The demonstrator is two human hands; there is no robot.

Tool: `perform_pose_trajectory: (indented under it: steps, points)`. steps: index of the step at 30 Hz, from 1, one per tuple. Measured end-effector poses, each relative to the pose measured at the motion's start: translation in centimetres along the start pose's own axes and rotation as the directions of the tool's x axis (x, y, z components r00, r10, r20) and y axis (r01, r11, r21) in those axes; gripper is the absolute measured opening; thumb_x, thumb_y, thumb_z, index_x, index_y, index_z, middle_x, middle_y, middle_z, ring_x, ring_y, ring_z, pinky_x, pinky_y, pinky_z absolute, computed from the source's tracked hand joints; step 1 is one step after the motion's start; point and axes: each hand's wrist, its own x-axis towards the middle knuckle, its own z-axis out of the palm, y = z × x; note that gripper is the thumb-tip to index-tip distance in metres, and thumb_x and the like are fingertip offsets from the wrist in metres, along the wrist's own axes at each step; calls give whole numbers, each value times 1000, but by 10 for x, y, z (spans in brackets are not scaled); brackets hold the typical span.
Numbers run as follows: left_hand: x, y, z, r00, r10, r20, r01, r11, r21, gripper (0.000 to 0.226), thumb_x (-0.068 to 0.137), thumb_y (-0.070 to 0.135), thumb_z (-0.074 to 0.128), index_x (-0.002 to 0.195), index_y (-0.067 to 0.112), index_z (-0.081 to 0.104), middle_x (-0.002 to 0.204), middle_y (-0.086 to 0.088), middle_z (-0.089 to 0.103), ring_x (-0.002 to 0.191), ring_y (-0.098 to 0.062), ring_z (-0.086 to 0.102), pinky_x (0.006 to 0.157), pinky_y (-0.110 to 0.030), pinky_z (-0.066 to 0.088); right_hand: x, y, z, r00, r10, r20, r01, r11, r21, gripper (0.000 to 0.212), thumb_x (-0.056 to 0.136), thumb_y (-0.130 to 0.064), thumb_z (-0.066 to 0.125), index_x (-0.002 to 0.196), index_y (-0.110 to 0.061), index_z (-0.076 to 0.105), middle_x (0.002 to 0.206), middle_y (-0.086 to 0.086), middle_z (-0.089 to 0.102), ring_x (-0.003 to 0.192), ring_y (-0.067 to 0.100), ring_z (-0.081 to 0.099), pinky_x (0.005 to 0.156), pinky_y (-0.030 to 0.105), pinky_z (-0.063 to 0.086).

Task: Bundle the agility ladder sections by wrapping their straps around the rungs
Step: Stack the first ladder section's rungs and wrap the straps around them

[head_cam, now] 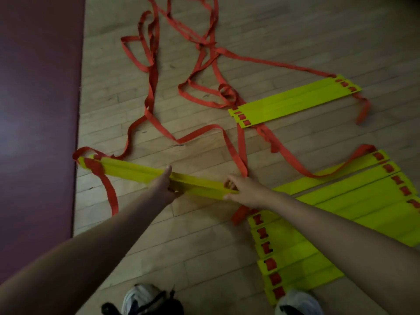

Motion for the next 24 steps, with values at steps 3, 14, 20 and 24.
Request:
perform_pose_trajectory:
  steps: [3, 14, 20, 24]
  points:
    - [-17, 8, 4, 999, 34, 10, -35, 998, 57, 28, 93, 28, 60, 108, 9, 46, 123, -14, 55, 124, -30, 50, 82, -48, 44, -13, -3, -1, 998, 28, -55, -28, 1000, 6, 52, 83, -37, 71, 124, -13, 48, 104, 1, 45, 95, 17, 49, 78, 25, 38]
    - [-9, 45, -4, 994, 24, 110, -10, 992, -125, 55, 87, 36, 68, 125, 5, 44, 113, -9, 54, 109, -28, 55, 96, -46, 46, -15, -61, -26, 995, 10, -96, -17, 997, -69, 32, 87, -35, 65, 111, -17, 52, 120, 6, 50, 112, 23, 51, 89, 30, 41]
    - [2, 44, 6, 997, 72, 17, -71, 996, -56, 20, 95, 18, 53, 78, 11, 43, 77, -6, 43, 64, -17, 43, 64, -30, 42, 3, -52, -26, 998, 41, 50, -45, 997, 69, 51, 87, -32, 67, 130, -15, 43, 129, 2, 53, 119, 19, 53, 96, 30, 43]
    - [21, 34, 23, 989, 90, 121, -76, 990, -116, 7, 96, 12, 42, 102, 11, 46, 84, -7, 64, 62, -18, 45, 60, -30, 38, 21, -26, -11, 988, 87, 129, -109, 979, 172, 66, 80, -40, 74, 133, -19, 40, 131, 1, 52, 122, 16, 50, 102, 31, 42]
